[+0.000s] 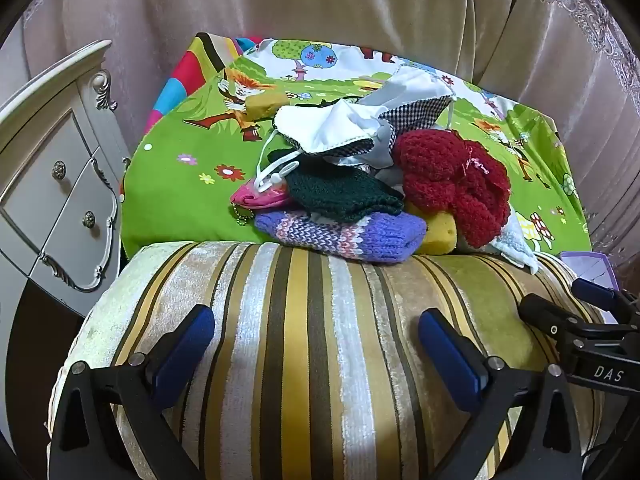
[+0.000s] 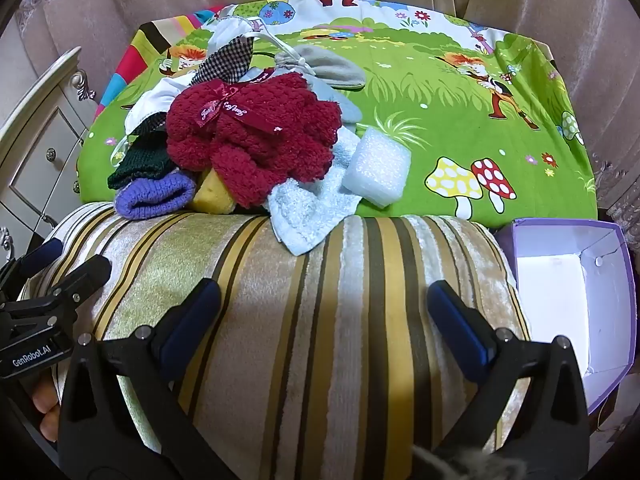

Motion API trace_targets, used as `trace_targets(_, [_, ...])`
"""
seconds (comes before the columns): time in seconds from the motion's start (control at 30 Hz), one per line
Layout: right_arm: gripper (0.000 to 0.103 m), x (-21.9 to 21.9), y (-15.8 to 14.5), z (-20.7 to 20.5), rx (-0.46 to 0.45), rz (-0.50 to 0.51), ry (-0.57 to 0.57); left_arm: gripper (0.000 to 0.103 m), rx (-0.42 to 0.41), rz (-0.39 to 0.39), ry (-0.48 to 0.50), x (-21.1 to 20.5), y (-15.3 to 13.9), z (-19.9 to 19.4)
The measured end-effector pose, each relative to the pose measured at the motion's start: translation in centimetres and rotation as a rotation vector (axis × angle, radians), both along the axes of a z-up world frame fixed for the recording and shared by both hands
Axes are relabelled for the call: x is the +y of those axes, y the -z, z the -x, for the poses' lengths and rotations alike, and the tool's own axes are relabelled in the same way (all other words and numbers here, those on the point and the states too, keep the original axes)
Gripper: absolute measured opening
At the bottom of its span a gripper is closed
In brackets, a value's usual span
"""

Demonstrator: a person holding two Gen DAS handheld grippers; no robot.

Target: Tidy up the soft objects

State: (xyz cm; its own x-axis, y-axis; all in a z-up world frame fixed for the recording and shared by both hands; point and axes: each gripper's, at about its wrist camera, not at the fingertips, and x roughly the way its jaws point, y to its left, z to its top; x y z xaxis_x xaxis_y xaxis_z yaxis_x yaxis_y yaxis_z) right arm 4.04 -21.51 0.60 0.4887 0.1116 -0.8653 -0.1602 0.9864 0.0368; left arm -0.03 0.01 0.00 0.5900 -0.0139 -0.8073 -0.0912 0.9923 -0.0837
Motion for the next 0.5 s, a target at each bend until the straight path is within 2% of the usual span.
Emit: trace_targets(0.5, [0.103,0.00,0.15,0.14,-0.020,-0.012,0.003,0.103,0.007,0.000,-0.002,0.10,-0.01,0.04])
